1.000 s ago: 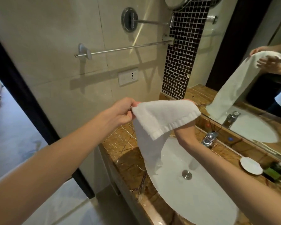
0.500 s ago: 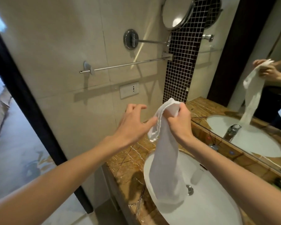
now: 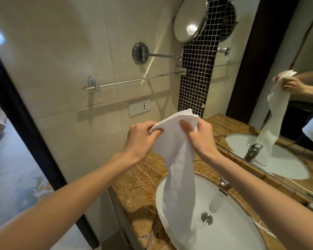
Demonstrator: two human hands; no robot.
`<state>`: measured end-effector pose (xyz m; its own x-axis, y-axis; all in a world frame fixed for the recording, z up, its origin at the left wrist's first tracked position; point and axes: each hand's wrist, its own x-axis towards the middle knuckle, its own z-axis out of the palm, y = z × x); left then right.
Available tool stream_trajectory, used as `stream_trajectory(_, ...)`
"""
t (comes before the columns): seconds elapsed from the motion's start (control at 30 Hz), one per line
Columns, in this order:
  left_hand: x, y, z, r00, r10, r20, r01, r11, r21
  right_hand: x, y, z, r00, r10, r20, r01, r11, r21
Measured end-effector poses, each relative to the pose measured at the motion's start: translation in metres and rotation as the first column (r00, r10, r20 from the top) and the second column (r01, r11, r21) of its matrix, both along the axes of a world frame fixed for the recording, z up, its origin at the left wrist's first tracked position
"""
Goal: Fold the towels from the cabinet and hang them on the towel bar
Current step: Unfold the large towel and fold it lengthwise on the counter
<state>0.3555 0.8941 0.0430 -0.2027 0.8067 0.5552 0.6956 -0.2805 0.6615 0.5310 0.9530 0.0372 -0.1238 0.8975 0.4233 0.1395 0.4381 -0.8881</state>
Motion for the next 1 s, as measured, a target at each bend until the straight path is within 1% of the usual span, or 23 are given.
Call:
stream_trajectory(0.1,-0.004,0.006,0.012,0.995,-0.066,0.081,0.063,0.997,0.036,0.007,0.004,0.002,0.998,0.054,0.024,-0.053,0.998,-0.044)
stream_trajectory(0.17,-0.005,0.010,0.020,0.988,-0.120,0.095,0.118,0.993,0.027,0.010,0.006,0.006,0.995,0.077,0.057,-0.075,0.997,-0.034)
stream_trajectory(0.3,-0.009,0.012,0.032,0.978,-0.209,0.006,0.209,0.978,-0.020,0.016,0.008,0.021,0.989,0.150,-0.010,-0.151,0.988,-0.020)
stream_trajectory(0.4,-0.012,0.013,0.041,0.970,-0.242,-0.036,0.241,0.970,-0.026,0.018,0.009,0.031,0.989,0.143,0.029,-0.144,0.989,0.024)
stream_trajectory(0.47,-0.013,0.014,0.047,0.971,-0.236,-0.037,0.237,0.971,0.024,0.017,0.008,0.036,0.992,0.127,0.019,-0.128,0.991,0.036)
stream_trajectory(0.53,-0.017,0.014,0.050,0.984,-0.175,-0.030,0.177,0.979,0.100,0.016,0.008,0.040,0.994,0.107,-0.018,-0.106,0.994,0.031)
stream_trajectory(0.6,-0.022,0.014,0.051,0.994,-0.109,-0.019,0.111,0.985,0.134,0.016,0.008,0.043,0.996,0.087,-0.038,-0.086,0.996,0.021)
stream_trajectory(0.67,-0.026,0.015,0.051,0.995,-0.095,-0.004,0.095,0.988,0.122,0.016,0.008,0.046,0.995,0.083,-0.054,-0.082,0.997,0.013)
stream_trajectory(0.87,-0.026,0.015,0.056,0.986,-0.139,0.087,0.134,0.989,0.060,0.017,0.007,0.053,0.992,0.099,-0.079,-0.099,0.995,0.009)
stream_trajectory(0.93,-0.027,0.017,0.060,0.985,-0.150,0.087,0.145,0.987,0.064,0.018,0.007,0.056,0.990,0.114,-0.086,-0.113,0.994,0.010)
stream_trajectory(1.0,-0.028,0.018,0.066,0.984,-0.160,0.077,0.154,0.985,0.074,0.020,0.006,0.060,0.989,0.132,-0.062,-0.131,0.991,0.011)
